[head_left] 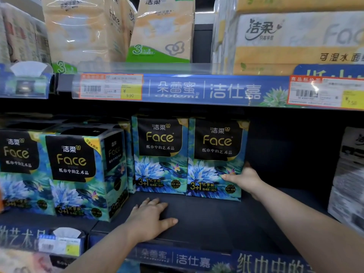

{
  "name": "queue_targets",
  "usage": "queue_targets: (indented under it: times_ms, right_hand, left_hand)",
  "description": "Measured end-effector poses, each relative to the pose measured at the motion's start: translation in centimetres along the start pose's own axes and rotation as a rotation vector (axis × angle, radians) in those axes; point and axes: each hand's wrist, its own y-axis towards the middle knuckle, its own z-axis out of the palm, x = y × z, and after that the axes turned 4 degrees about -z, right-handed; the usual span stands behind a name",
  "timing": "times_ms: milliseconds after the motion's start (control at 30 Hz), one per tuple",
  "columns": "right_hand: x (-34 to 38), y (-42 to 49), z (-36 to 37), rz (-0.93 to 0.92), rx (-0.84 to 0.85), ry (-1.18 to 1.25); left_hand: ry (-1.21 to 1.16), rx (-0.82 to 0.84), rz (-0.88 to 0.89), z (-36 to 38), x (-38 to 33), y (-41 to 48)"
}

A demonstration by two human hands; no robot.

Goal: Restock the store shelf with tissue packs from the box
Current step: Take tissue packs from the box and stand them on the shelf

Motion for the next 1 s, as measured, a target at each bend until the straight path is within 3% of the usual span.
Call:
queue_targets:
  times_ms: [233, 433, 633, 1000]
  right_hand:
    - [0.9, -2.1, -0.1, 0.013, -0.003, -0.044]
    - [1.5, -5.2, -1.6, -0.062, 0.031, -0.456]
    - [1.3, -10.0, -3.0, -0.143, 0.074, -0.735]
    - [-3.0, -22.6, -6.6, 0.139, -0.075, -0.883]
  left_hand:
    - [0.026, -0.044, 0.021, -0.3, 0.1, 0.2]
    - [-0.012, -0.107, 0.080, -1.4, -1.1, 0.7]
    - [-0.005, -0.179, 0.333, -2.1, -5.4, 0.2]
    - [-0.105, -0.183, 0.822, 1.7, -14.6, -4.5]
